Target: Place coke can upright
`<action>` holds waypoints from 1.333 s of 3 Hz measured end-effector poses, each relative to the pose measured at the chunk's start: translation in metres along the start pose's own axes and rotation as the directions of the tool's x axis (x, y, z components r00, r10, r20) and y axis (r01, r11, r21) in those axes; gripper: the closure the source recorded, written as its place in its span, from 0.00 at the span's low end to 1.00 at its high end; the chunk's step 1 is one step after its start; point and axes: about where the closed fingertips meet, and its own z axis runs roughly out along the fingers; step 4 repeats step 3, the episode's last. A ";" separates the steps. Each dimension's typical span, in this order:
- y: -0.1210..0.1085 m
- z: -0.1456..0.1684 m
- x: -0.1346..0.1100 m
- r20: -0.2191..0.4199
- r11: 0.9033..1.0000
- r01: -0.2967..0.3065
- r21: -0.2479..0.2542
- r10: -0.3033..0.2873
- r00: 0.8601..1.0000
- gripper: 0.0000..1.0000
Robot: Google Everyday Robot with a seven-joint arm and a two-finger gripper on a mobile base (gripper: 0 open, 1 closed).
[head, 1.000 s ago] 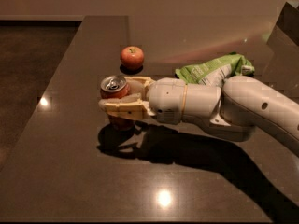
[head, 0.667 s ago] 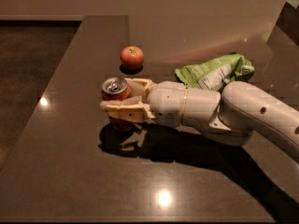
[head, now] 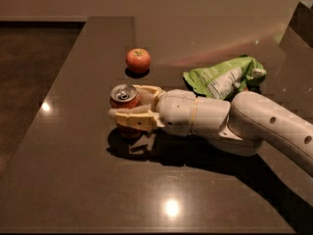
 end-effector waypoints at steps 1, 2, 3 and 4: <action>0.002 0.002 -0.001 -0.001 1.000 0.001 -0.004 -0.001 1.000 0.28; 0.004 0.005 -0.002 -0.001 1.000 0.004 -0.010 -0.004 1.000 0.00; 0.004 0.005 -0.002 -0.001 1.000 0.004 -0.010 -0.004 1.000 0.00; 0.004 0.005 -0.002 -0.001 1.000 0.004 -0.010 -0.004 1.000 0.00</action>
Offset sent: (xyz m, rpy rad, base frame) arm -0.0009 0.0020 0.0010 -0.0010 -0.0008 0.0035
